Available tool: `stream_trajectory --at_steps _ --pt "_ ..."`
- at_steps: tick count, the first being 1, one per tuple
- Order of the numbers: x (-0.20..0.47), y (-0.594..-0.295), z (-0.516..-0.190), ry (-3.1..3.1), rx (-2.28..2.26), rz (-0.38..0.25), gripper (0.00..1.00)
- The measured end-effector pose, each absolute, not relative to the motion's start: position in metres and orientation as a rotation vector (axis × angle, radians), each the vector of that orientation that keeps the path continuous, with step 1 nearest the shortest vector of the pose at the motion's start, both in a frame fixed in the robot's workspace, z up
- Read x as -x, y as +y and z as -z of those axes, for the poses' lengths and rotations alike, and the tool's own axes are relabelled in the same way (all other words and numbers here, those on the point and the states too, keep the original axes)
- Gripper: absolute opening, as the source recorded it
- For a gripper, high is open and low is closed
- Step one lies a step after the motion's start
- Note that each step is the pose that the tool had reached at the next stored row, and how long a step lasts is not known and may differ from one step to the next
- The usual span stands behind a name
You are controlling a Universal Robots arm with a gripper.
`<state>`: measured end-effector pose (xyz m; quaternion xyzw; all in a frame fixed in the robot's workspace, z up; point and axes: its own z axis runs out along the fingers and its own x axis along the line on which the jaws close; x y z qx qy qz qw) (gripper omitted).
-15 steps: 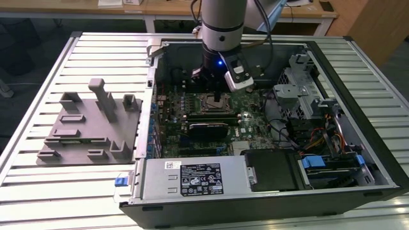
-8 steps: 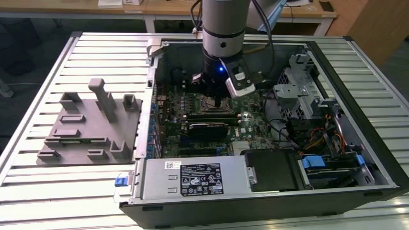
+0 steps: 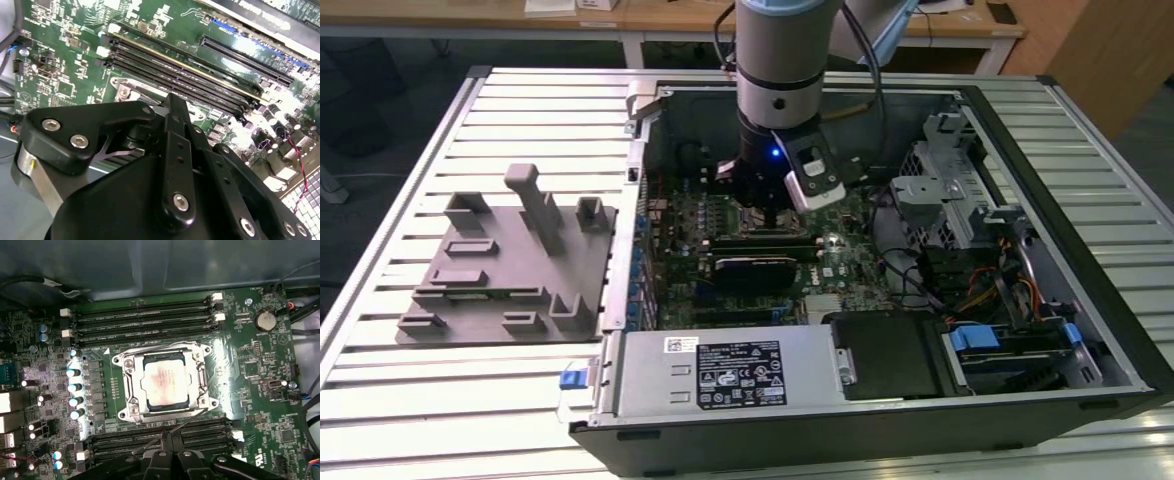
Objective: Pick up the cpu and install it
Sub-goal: 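Install the second cpu locking lever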
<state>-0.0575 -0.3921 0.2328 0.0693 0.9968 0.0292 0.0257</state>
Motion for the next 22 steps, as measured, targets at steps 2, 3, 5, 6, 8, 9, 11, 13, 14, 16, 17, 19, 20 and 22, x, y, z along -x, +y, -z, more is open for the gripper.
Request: stream_trajectory --at_steps 2,3,5,6,8,9,11,13,14,16,17,19,20,22 --pt "0.06 -0.393 -0.231 3.082 -0.214 -0.091 0.11" --pt "0.061 -0.393 -0.23 3.082 -0.214 -0.093 0.11" --pt "0.063 -0.393 -0.227 3.082 -0.214 -0.095 0.11" --pt "0.063 -0.393 -0.226 3.082 -0.214 -0.096 0.11" --pt "0.064 -0.394 -0.225 3.082 -0.214 -0.099 0.11" --pt "0.065 -0.394 -0.224 3.082 -0.214 -0.099 0.11" --pt "0.065 -0.394 -0.224 3.082 -0.214 -0.1 0.11" --pt "0.065 -0.394 -0.224 3.082 -0.214 -0.101 0.11" --pt "0.065 -0.394 -0.224 3.082 -0.214 -0.101 0.11" --pt "0.065 -0.394 -0.224 3.082 -0.214 -0.101 0.11" --pt "0.065 -0.394 -0.224 3.082 -0.214 -0.101 0.11" --pt "0.065 -0.394 -0.223 3.082 -0.214 -0.101 0.11" --pt "0.066 -0.394 -0.222 3.082 -0.214 -0.102 0.11" --pt "0.067 -0.394 -0.222 3.082 -0.214 -0.108 0.11"
